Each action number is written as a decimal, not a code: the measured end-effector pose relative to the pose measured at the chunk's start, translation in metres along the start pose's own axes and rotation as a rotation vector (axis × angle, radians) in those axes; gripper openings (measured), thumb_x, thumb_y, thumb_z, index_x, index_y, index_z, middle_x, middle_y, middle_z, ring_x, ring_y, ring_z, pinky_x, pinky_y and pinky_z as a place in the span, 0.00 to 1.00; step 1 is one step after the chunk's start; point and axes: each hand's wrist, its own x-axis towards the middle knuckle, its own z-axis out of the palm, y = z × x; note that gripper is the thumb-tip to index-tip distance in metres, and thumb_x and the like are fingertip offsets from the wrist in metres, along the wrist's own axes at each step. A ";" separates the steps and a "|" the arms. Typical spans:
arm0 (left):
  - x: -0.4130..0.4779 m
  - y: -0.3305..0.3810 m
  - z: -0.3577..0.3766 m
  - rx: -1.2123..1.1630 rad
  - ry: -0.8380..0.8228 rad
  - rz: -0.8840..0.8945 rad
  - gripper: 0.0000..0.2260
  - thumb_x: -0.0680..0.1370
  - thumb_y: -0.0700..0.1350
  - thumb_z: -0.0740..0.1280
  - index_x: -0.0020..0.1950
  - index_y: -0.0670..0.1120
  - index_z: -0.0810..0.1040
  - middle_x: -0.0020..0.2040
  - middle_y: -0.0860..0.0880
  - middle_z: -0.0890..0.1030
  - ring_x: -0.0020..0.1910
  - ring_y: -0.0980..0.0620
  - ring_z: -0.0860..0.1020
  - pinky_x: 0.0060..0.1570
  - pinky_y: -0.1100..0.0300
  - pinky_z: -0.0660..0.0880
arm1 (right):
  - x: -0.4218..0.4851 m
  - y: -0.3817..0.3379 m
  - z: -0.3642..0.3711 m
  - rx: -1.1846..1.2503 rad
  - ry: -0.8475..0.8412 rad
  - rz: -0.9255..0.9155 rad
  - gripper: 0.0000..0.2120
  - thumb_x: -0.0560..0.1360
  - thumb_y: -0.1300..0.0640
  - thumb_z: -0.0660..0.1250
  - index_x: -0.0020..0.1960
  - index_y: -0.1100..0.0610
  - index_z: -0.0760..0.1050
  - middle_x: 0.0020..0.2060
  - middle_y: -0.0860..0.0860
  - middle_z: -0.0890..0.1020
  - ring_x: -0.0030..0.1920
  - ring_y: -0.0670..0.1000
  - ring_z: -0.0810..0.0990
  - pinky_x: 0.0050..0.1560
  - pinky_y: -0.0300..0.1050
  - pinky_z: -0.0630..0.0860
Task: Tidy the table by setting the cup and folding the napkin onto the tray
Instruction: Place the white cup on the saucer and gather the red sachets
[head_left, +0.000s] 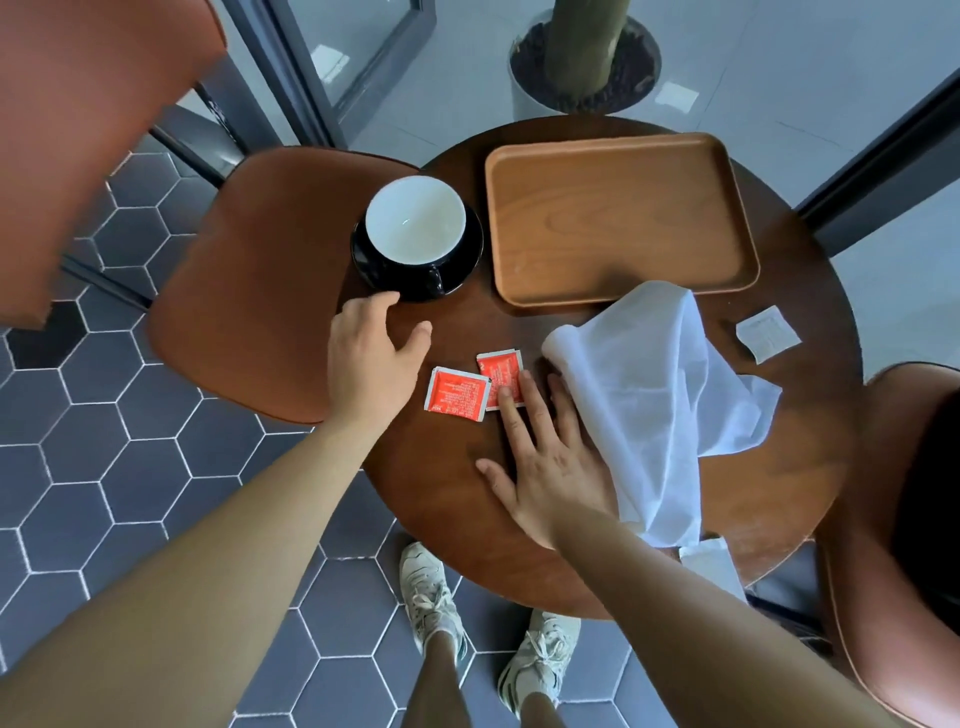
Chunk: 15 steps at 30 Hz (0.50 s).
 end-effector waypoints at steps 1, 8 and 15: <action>0.003 0.009 0.000 -0.045 0.018 -0.048 0.21 0.77 0.56 0.68 0.66 0.46 0.75 0.60 0.45 0.78 0.60 0.46 0.74 0.54 0.55 0.73 | 0.000 0.000 -0.001 -0.007 0.004 -0.001 0.36 0.80 0.33 0.49 0.81 0.53 0.51 0.81 0.55 0.53 0.80 0.61 0.50 0.78 0.53 0.40; 0.020 0.041 0.002 -0.143 0.032 -0.271 0.23 0.77 0.59 0.67 0.66 0.46 0.74 0.59 0.45 0.78 0.49 0.57 0.71 0.41 0.69 0.63 | 0.004 -0.004 -0.011 -0.045 -0.095 -0.071 0.36 0.81 0.35 0.46 0.82 0.56 0.46 0.81 0.57 0.46 0.80 0.63 0.45 0.79 0.60 0.44; 0.025 0.041 0.002 -0.139 0.073 -0.299 0.22 0.77 0.58 0.68 0.64 0.45 0.76 0.58 0.45 0.79 0.47 0.56 0.71 0.46 0.61 0.66 | -0.007 -0.010 -0.048 0.076 0.136 -0.157 0.27 0.81 0.48 0.59 0.77 0.59 0.65 0.77 0.57 0.64 0.78 0.60 0.60 0.74 0.56 0.63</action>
